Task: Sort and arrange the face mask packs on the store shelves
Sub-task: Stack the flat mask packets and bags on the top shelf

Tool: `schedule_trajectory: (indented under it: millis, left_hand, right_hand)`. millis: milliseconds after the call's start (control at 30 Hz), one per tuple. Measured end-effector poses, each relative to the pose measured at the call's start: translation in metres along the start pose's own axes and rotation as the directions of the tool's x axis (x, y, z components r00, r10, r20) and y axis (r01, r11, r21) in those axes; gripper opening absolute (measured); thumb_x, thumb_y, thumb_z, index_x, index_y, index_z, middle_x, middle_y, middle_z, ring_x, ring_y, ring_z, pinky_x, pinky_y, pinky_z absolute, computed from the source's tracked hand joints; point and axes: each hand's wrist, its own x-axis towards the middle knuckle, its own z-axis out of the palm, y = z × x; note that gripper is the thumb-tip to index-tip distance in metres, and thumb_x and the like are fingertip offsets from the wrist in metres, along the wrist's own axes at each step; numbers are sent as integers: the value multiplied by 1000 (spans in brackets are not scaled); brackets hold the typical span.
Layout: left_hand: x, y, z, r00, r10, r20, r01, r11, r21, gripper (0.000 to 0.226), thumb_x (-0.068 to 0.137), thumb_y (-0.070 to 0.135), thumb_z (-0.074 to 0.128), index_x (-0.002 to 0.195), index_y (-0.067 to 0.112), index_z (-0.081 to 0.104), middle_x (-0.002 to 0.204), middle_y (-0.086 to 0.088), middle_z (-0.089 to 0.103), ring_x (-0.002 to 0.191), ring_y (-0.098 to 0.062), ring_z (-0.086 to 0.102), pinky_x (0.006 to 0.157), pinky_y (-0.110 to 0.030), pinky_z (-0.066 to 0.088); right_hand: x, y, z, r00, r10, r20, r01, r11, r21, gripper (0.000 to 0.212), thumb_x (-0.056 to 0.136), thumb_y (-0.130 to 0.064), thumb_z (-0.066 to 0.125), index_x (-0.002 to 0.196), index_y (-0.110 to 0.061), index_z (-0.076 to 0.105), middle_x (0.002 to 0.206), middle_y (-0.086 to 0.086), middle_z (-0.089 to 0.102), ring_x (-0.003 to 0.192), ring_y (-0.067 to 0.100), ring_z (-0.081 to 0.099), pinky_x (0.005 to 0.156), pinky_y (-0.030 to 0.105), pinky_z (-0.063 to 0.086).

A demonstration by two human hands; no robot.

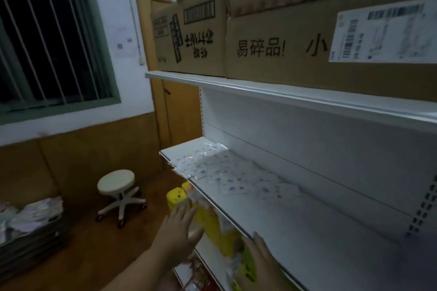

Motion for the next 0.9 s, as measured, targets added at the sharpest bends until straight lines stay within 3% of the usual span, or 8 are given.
schedule_trajectory:
  millis: [100,267,467,667,800,900]
  left_hand:
    - [39,-5,-7,999,-3,-41,3,1000,16,67,96,58,36,153,37,9,162,3,-4,149,-19,-7,119,-39,7]
    - [100,-5,-12,997,39,-61,-38,999,23,66,97,56,36,153,34,10,162,1,-3,149,-19,-8,119,-37,6]
    - [168,-15,1,992,124,-10,-124,992,-23,67,95,60,36,152,37,9,162,5,-2,149,-17,-7,119,-39,11]
    - [235,-28,3,973,225,47,-202,936,-289,62,97,53,40,152,36,16,162,5,6,149,-14,4,118,-36,13]
    - [271,-38,-5,969,249,-6,-203,776,-597,53,98,40,47,148,29,31,155,5,31,142,-12,28,114,-27,24]
    - [290,-41,-8,966,208,152,35,480,-877,42,100,32,46,141,23,43,142,-4,49,129,-17,46,108,-29,33]
  right_hand:
    - [59,-18,-1,998,34,49,-37,997,64,74,89,-47,54,149,-39,11,159,-10,-10,147,9,-6,116,25,12]
    - [124,-5,-3,992,81,100,-90,992,93,72,93,-50,49,151,-36,8,159,-9,-13,147,12,-7,117,30,15]
    - [175,8,-3,976,218,-7,-217,966,-138,72,95,-48,43,152,-29,3,160,3,-14,147,24,-10,120,37,3]
    - [235,11,20,897,438,-56,-441,892,-98,84,96,-52,40,152,-13,-9,160,5,-12,148,22,-8,120,33,4]
    - [273,5,41,825,545,-153,-564,812,-151,87,95,-59,33,152,-6,-7,161,10,-7,148,24,-3,120,34,4]
    - [287,3,55,780,579,-237,-624,752,-213,91,93,-64,32,151,-2,-1,161,13,-2,148,24,2,120,36,3]
